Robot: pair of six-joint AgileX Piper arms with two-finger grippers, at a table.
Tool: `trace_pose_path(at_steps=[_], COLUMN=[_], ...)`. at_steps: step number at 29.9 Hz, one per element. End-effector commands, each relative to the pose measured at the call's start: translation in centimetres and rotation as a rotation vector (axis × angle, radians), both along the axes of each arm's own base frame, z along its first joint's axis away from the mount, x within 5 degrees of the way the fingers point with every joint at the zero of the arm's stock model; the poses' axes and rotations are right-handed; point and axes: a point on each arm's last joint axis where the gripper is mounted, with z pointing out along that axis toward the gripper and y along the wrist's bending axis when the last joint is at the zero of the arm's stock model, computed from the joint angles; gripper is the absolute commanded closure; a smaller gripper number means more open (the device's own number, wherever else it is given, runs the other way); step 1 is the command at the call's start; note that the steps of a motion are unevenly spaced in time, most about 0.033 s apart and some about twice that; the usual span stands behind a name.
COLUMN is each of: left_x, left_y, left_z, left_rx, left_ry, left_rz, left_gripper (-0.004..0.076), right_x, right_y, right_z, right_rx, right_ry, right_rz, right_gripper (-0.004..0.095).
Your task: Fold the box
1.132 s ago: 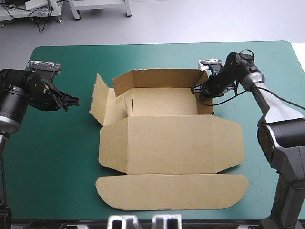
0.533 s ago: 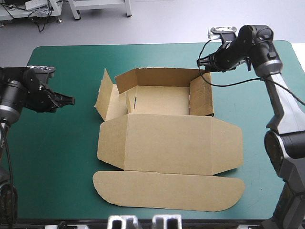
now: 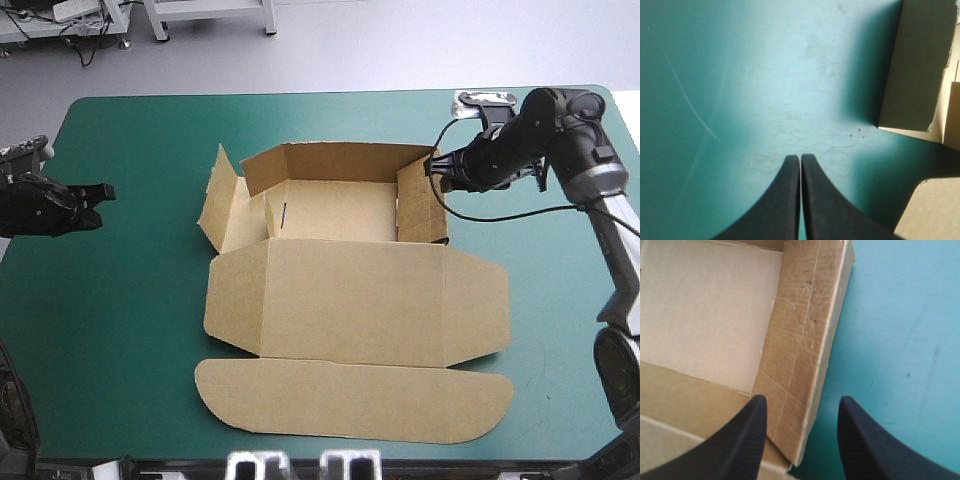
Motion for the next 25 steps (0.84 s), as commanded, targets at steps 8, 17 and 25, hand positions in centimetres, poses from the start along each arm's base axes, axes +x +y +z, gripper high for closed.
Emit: trace_pose_path(at_steps=[8, 17, 25], left_x=[-0.4, -0.1, 2.2], left_y=[-0.4, -0.1, 0.8], left_z=[2.0, 1.8, -0.9], left_rx=[-0.004, 0.046, -0.003], left_ry=[-0.094, -0.118, -0.061], left_rz=[0.001, -0.032, -0.033], left_gripper=[0.0729, 0.0729, 0.0729], right_x=[4.3, 5.1, 3.0], right_y=[1.5, 2.0, 1.5], right_z=[-5.2, -7.9, -3.9], right_rx=[0.095, 0.109, 0.154], right_ry=[0.066, 0.156, 0.104], right_rz=[0.002, 0.039, 0.059], right_gripper=[0.0495, 0.0912, 0.0927])
